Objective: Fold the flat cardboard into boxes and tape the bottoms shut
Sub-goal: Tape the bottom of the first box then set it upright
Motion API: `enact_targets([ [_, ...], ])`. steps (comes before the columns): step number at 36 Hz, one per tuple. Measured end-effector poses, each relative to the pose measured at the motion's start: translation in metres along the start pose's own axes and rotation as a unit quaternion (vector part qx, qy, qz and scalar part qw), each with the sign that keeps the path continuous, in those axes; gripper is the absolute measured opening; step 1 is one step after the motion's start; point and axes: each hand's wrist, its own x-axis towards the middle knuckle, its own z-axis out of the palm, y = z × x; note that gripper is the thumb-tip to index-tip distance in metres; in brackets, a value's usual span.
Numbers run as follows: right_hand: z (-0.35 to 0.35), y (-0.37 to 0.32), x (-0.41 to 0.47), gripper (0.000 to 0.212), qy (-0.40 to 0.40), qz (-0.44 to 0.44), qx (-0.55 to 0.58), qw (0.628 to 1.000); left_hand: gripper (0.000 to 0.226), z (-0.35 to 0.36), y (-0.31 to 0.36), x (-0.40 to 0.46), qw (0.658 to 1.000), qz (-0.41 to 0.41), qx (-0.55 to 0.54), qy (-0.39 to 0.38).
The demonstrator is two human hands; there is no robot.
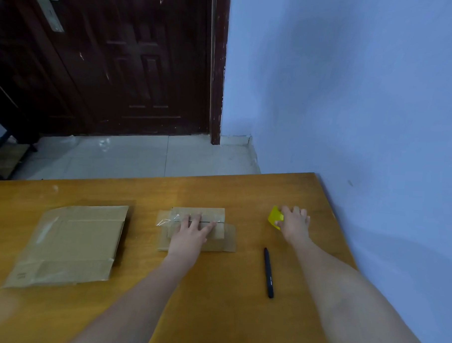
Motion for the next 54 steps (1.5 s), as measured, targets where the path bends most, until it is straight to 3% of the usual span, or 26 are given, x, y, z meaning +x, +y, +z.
enact_targets([
  [9, 0.021, 0.002, -0.016, 0.039, -0.042, -0.030, -0.028, 0.998, 0.057, 0.001, -0.001, -0.001, 1.000, 0.001, 0.008, 0.001],
  [26, 0.029, 0.003, -0.027, 0.041, -0.015, -0.011, 0.010, 1.000, 0.057, 0.005, -0.001, -0.005, 1.000, 0.003, -0.018, 0.021],
  [34, 0.002, -0.059, -0.031, 0.031, 0.045, -0.064, 0.181, 0.980, 0.047, 0.009, -0.012, -0.009, 0.970, -0.043, -0.223, 0.092],
  [38, -0.004, -0.109, -0.040, 0.022, 0.024, -0.118, 0.216, 0.969, 0.039, 0.009, -0.021, -0.011, 0.962, -0.036, -0.241, 0.122],
  [42, 0.005, -0.140, -0.051, 0.016, 0.018, -0.130, 0.176, 0.975, 0.034, 0.008, -0.030, -0.013, 0.964, -0.035, -0.223, 0.140],
  [49, 0.025, -0.169, -0.064, 0.018, 0.050, -0.053, 0.159, 0.985, 0.034, 0.007, -0.040, -0.013, 0.966, -0.042, -0.231, 0.110],
  [54, 0.032, -0.177, -0.063, 0.028, 0.064, 0.038, 0.176, 0.982, 0.030, 0.008, -0.049, -0.013, 0.948, -0.141, -0.247, 0.141],
])
